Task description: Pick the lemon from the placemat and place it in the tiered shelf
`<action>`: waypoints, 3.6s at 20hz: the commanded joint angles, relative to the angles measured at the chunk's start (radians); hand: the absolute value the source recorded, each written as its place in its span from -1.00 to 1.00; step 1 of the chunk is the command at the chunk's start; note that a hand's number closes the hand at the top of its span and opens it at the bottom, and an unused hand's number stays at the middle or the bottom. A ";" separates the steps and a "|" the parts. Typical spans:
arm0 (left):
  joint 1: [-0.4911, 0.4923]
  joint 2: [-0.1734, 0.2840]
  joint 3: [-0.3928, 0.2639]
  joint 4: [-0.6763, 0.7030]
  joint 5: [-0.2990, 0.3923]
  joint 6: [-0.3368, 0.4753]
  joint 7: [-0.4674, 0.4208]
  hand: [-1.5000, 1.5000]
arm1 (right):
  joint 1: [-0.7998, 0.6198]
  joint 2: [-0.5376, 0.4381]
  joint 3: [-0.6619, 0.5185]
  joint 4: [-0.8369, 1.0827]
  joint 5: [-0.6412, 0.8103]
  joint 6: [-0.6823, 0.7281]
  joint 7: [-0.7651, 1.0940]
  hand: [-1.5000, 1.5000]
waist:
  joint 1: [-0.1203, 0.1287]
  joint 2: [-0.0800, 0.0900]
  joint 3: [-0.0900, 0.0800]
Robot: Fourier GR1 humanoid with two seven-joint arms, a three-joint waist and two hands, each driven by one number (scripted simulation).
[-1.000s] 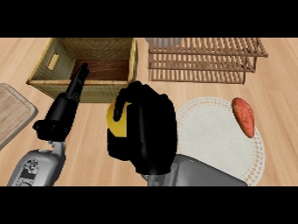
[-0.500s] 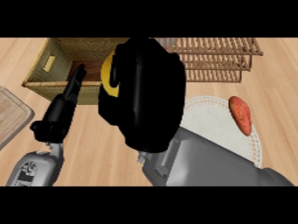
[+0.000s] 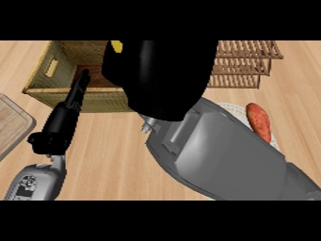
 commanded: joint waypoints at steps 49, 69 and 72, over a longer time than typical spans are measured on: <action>0.059 -0.040 0.021 0.095 -0.016 -0.037 0.026 0.00 | -0.079 -0.178 -0.508 0.664 0.200 -0.411 -0.315 -1.00 | -0.001 0.023 -0.011; 0.064 -0.077 0.004 0.045 -0.048 -0.018 0.095 0.00 | -0.021 -0.110 -0.590 0.418 -0.029 -0.430 -0.387 -1.00 | -0.008 0.013 -0.007; 0.053 -0.077 0.006 0.090 -0.055 -0.024 0.051 0.00 | -0.080 -0.115 -0.627 0.430 -0.008 -0.507 -0.342 -1.00 | -0.003 0.019 -0.008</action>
